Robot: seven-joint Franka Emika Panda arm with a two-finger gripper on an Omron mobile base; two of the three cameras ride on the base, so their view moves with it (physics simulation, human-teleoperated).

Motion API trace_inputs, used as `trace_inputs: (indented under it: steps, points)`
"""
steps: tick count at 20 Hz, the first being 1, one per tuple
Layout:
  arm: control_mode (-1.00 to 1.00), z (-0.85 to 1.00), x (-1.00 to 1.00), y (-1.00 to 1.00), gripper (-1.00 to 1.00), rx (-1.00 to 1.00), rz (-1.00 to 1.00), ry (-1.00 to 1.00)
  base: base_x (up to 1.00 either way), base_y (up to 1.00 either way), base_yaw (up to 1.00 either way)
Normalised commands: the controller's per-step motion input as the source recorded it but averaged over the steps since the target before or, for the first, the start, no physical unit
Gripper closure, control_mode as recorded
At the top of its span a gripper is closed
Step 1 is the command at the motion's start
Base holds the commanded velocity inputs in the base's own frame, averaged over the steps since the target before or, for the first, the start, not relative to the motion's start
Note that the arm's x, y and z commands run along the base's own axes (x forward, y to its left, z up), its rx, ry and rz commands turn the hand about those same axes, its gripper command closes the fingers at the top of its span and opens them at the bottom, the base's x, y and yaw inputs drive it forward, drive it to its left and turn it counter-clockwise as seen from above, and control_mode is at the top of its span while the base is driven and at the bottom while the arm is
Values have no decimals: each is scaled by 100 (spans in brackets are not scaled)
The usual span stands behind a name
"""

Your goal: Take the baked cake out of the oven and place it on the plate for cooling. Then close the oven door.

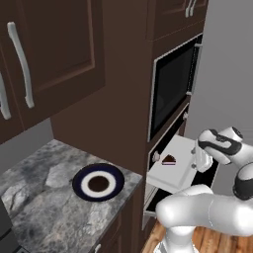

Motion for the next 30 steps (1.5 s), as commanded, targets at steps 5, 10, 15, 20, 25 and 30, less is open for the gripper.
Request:
trace_inputs:
  steps: [5,10,15,20,25,30]
  points:
    - [-100,0,4,1,-100,0,0,0,0,0,0]
    - [-100,0,10,10,-100,0,0,0,0,0,0]
    - [-100,0,12,17,-100,0,0,0,0,0,0]
    - [-100,-2,12,8,-100,0,0,1,0,0,0]
    - [-100,-15,11,0,-100,0,0,4,0,0,0]
    - [-100,-20,8,0,-100,0,0,1,0,0,0]
